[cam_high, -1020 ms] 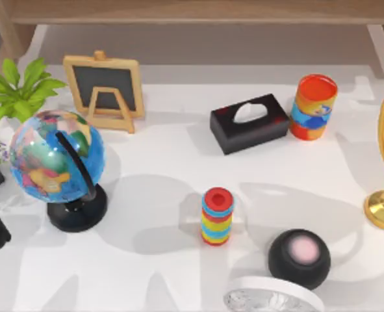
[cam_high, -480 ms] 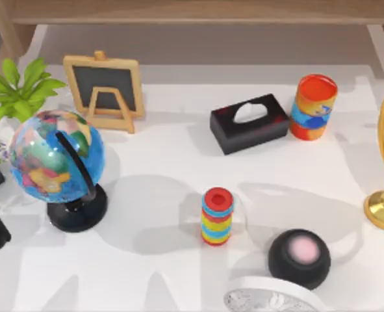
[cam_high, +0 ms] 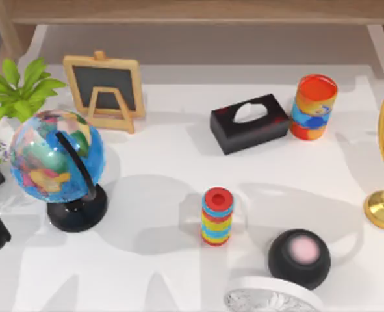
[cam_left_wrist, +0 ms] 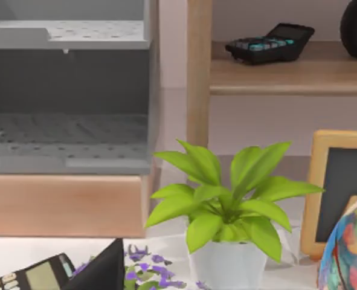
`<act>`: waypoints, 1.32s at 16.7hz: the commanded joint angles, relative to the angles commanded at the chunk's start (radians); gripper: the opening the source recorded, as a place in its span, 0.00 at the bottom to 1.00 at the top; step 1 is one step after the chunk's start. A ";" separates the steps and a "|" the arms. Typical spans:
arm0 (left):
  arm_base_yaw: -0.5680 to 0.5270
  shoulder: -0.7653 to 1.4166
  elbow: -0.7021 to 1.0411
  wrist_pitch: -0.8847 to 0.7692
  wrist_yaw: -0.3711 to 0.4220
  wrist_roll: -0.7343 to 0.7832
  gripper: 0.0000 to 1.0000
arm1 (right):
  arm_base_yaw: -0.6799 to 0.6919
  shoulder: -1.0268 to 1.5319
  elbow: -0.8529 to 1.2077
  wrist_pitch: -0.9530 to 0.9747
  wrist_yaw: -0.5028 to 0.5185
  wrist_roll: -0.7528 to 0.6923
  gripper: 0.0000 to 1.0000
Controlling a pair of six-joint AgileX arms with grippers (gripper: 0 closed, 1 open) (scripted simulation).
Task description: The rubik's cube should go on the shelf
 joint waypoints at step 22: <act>0.000 0.000 0.000 0.000 0.000 0.000 1.00 | -0.114 -0.074 -0.200 0.132 -0.111 0.000 0.83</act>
